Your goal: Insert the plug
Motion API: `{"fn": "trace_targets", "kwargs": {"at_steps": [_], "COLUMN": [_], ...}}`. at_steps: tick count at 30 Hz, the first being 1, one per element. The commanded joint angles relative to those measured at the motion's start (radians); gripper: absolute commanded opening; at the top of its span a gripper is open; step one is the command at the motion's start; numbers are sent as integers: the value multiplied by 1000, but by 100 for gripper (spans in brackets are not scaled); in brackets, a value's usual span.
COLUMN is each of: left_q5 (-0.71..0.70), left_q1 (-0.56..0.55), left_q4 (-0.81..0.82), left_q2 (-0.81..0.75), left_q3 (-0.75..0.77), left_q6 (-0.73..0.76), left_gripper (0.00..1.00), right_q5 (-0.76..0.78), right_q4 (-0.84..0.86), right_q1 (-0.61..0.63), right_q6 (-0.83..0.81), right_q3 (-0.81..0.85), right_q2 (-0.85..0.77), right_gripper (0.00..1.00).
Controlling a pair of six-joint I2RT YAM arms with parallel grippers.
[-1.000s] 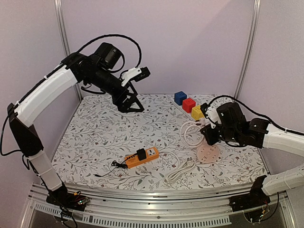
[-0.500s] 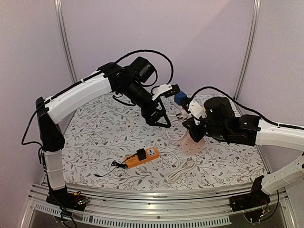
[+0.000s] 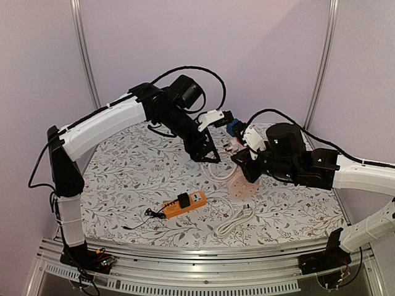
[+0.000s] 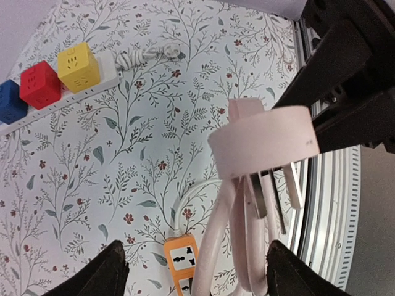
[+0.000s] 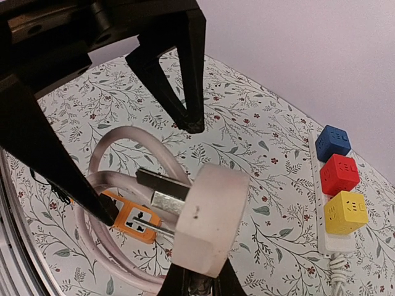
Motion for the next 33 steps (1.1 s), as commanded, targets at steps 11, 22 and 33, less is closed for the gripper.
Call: {"fn": "trace_targets", "kwargs": {"at_steps": [11,22,33], "left_q5": [124,159,225], "left_q1": [-28,-41,-128], "left_q4": [-41,-130,-424], "left_q2": [-1,-26,-38], "left_q3": [-26,64,219], "left_q6": [25,133,452], "left_gripper": [0,0,0], "right_q5": [-88,-234,-748], "right_q4": [106,38,-61], "right_q1": [6,3,-114], "right_q6": [29,-124,-388], "right_q3": [45,-6,-22], "right_q2": [-64,-170,-348], "right_gripper": [0,90,98]}}
